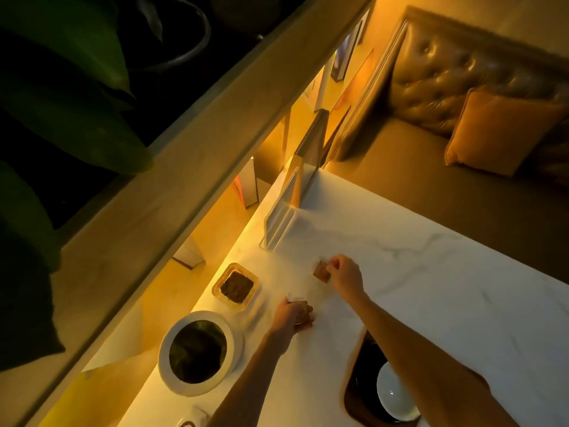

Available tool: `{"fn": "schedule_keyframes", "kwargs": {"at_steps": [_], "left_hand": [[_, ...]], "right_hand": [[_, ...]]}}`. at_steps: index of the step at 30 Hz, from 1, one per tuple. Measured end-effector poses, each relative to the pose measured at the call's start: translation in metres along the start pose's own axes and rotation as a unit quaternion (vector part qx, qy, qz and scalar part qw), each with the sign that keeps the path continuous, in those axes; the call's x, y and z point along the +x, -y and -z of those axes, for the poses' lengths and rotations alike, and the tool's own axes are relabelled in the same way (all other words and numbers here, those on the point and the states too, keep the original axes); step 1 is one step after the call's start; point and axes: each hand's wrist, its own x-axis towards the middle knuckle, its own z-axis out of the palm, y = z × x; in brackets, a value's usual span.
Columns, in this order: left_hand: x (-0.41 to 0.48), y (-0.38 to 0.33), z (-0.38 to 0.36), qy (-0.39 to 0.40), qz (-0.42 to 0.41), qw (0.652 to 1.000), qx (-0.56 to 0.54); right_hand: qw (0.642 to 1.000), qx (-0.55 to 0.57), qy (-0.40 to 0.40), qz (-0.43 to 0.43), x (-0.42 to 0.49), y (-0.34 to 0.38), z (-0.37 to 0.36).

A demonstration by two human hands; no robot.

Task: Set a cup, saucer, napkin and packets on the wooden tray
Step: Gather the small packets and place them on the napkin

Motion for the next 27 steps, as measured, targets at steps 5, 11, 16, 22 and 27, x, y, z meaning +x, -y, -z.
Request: {"fn": "schedule_keyframes", "kwargs": {"at_steps": [5,11,16,22,27], "left_hand": [[0.011,0.012,0.012,-0.002,0.022,1.000,-0.021],[0.000,0.012,0.013,0.011,0.031,0.998,-0.052],[-0.029,0.011,0.011,0.046,-0.010,0.994,-0.101],[-0.107,0.010,-0.001,0.108,-0.075,0.980,-0.151],[-0.176,0.027,-0.011,0.121,-0.165,0.978,-0.028]], "right_hand": [[0.999,-0.045,0.001,-0.011,0.012,-0.006,-0.012],[0.996,0.029,0.044,-0.066,-0.001,-0.012,-0.010],[0.978,0.182,0.094,-0.047,-0.058,-0.012,0.002],[0.951,0.296,0.091,0.013,-0.161,-0.012,0.020],[0.941,0.335,0.043,0.033,-0.234,-0.007,0.044]]}}
